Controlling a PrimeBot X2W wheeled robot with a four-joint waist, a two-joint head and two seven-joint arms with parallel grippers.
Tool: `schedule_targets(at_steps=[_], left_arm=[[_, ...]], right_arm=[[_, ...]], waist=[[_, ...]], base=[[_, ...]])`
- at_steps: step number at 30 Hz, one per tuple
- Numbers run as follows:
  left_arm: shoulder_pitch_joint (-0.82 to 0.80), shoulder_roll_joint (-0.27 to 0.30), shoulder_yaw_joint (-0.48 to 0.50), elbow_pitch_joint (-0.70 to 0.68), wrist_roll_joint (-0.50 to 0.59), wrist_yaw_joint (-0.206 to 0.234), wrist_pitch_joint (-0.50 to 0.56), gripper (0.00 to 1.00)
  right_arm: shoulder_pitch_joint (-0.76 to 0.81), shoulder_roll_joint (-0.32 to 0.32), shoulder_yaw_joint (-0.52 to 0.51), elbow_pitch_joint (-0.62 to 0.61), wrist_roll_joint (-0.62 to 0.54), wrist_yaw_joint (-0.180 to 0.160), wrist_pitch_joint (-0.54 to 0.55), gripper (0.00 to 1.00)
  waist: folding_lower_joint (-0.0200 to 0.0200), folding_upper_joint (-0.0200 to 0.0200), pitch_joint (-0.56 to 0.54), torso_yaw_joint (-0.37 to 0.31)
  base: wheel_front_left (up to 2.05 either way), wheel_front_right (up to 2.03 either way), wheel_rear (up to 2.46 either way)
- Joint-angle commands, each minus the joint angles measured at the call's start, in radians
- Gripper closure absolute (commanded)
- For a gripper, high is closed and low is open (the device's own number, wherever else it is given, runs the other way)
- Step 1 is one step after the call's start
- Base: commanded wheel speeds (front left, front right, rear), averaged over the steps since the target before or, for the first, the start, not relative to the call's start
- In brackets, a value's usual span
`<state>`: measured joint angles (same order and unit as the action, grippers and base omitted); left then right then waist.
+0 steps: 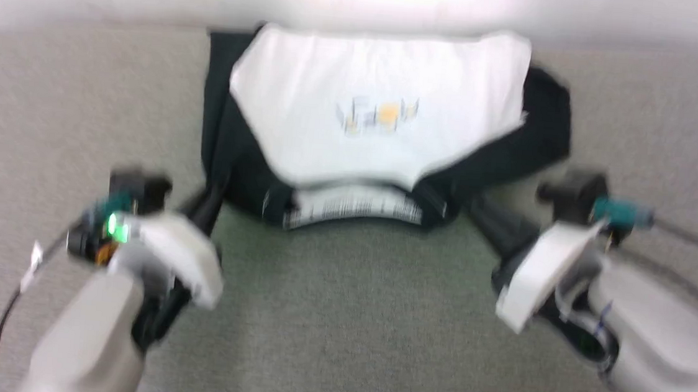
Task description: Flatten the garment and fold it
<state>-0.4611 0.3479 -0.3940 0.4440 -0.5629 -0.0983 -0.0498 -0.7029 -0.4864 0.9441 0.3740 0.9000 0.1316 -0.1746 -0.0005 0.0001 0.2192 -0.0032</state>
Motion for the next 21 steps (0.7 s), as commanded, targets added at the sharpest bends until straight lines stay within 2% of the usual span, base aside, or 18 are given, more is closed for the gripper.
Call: schedule_targets(at_steps=[1, 9, 21], left_arm=[[0.049, 0.014, -0.001, -0.028, -0.008, 0.011, 0.009, 1.00], [0.320, 0.066, -0.042, -0.240, -0.044, 0.067, 0.139, 1.00], [0.612, 0.134, -0.118, -0.441, -0.122, 0.132, 0.362, 1.00]], right_arm=[[0.034, -0.007, 0.007, -0.013, 0.010, -0.001, 0.007, 1.00], [0.270, -0.067, -0.007, -0.029, 0.106, -0.001, 0.175, 1.00], [0.570, -0.143, -0.136, -0.109, 0.250, -0.001, 0.437, 1.00]], waist=[[0.0005, -0.0001, -0.152, 0.027], [0.0005, -0.0001, -0.238, 0.064], [0.0005, -0.0001, -0.329, 0.065]], base=[[0.00, 0.00, 0.00], [0.00, 0.00, 0.00], [0.00, 0.00, 0.00]])
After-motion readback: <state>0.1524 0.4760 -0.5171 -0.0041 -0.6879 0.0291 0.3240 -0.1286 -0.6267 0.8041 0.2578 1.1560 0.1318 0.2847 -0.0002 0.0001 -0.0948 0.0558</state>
